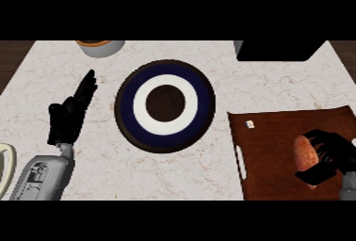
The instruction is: Pick the sweet potato from the tray and place it in the plate
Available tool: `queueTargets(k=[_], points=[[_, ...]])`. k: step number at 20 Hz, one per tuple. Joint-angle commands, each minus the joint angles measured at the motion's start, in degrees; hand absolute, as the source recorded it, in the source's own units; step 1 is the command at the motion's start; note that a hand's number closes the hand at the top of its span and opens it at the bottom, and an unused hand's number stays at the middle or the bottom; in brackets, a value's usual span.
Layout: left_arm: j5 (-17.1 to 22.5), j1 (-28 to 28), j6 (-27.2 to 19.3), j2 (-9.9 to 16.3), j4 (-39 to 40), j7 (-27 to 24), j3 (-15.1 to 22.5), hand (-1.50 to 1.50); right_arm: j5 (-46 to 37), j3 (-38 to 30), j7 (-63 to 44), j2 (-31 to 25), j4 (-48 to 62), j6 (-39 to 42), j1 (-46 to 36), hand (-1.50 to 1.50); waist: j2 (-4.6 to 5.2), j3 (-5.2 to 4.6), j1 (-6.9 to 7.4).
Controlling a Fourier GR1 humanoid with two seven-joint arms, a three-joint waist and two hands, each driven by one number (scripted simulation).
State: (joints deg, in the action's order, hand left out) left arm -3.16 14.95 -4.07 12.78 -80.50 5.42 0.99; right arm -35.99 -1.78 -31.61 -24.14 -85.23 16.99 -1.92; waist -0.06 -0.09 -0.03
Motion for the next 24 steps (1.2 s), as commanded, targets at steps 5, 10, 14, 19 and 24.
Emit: queueTargets(k=[5, 10, 14, 19, 24], points=[[-0.9, -1.5, -0.16, -0.71, 1.17, -1.96, -1.07, 0.0, -10.56, 10.56, -8.37, 14.09, -13.06, -11.56, 12.59, 1.5, -0.15, 0.02, -0.97], [-1.67, -3.09, -0.1, -1.23, 0.42, -3.41, -0.28, 0.0, -20.9, 20.0, -11.59, 19.92, -20.56, -21.07, 23.72, 1.5, -0.14, 0.05, -0.87], [-1.98, -2.52, -1.1, -2.02, -2.95, 0.21, 0.24, 0.0, -30.06, 22.85, -12.02, 19.92, -25.98, -29.16, 24.18, 1.5, -0.28, 0.07, -0.55], [-2.06, -1.8, -1.18, -2.13, -1.02, 0.03, -0.32, 0.0, -37.68, 25.89, -11.57, 21.31, -33.54, -34.24, 19.27, 1.5, -0.19, 0.05, -0.49], [-1.62, 0.57, 0.82, -1.44, -1.39, 2.5, -0.05, 0.0, -42.62, 31.55, -11.54, 21.84, -40.26, -29.88, 13.77, 1.5, -0.08, 0.06, -0.07]])
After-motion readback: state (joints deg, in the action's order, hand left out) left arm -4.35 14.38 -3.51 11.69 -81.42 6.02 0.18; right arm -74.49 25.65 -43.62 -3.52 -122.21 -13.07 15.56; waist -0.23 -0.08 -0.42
